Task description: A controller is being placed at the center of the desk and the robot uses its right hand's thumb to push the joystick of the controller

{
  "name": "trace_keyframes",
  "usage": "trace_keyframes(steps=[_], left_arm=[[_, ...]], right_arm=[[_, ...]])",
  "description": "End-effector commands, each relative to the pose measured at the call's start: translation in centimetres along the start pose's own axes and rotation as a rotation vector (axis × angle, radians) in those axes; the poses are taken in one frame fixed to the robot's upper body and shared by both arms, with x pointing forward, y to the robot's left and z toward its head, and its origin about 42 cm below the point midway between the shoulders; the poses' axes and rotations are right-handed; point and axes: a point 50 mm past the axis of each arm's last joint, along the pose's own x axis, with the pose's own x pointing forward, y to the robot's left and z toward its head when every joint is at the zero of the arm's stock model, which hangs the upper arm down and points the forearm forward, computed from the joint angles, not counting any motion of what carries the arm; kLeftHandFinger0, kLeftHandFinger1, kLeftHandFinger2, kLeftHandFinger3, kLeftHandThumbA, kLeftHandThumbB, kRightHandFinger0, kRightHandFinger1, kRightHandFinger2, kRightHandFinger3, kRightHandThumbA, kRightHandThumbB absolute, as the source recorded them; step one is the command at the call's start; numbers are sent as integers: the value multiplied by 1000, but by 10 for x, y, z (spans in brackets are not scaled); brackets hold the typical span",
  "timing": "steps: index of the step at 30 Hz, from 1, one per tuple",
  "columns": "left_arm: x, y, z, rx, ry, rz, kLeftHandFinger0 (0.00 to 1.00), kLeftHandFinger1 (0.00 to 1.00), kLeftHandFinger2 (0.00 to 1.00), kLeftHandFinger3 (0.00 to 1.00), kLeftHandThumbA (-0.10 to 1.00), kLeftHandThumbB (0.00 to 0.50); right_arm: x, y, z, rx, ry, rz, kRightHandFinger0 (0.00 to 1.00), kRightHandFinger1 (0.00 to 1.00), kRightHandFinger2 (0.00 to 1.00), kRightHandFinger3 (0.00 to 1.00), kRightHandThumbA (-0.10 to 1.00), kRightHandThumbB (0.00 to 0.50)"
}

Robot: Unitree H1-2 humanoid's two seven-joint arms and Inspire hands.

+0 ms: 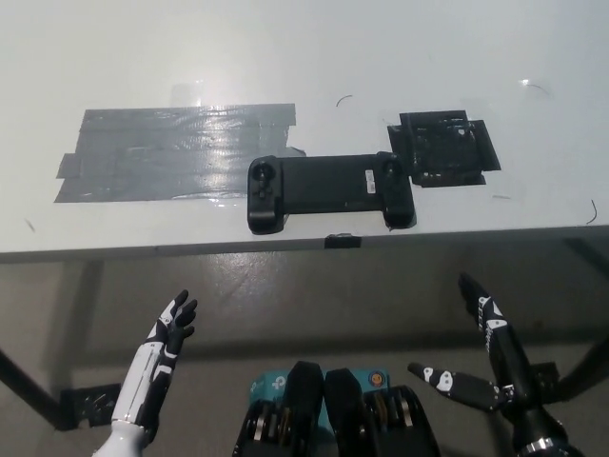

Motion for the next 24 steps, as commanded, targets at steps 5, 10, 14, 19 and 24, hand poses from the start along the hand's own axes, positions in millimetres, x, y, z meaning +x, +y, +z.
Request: trace_keyframes(steps=[5, 10, 14, 19, 24], left_arm=[[0, 2, 6, 18, -50, 3, 1000, 1000, 1000, 1000, 972, 44], [1, 3, 7, 31, -44, 3, 1000, 1000, 1000, 1000, 968, 39], [0, 3, 5, 22, -45, 4, 1000, 1000, 1000, 1000, 954, 39], [-2, 3, 4, 22, -40, 0, 1000, 1000, 1000, 1000, 941, 35], [-5, 3, 2, 23, -29, 0, 1000, 1000, 1000, 1000, 937, 43]], right_arm=[[-1, 1, 6, -4, -76, 16, 1000, 1000, 1000, 1000, 977, 229], [1, 1, 7, -20, -78, 17, 1000, 1000, 1000, 1000, 1000, 231], [1, 1, 6, -13, -71, 23, 1000, 1000, 1000, 1000, 1000, 226], [1, 2, 5, -16, -73, 23, 1000, 1000, 1000, 1000, 984, 229], [0, 4, 3, -16, -75, 27, 1000, 1000, 1000, 1000, 970, 228]])
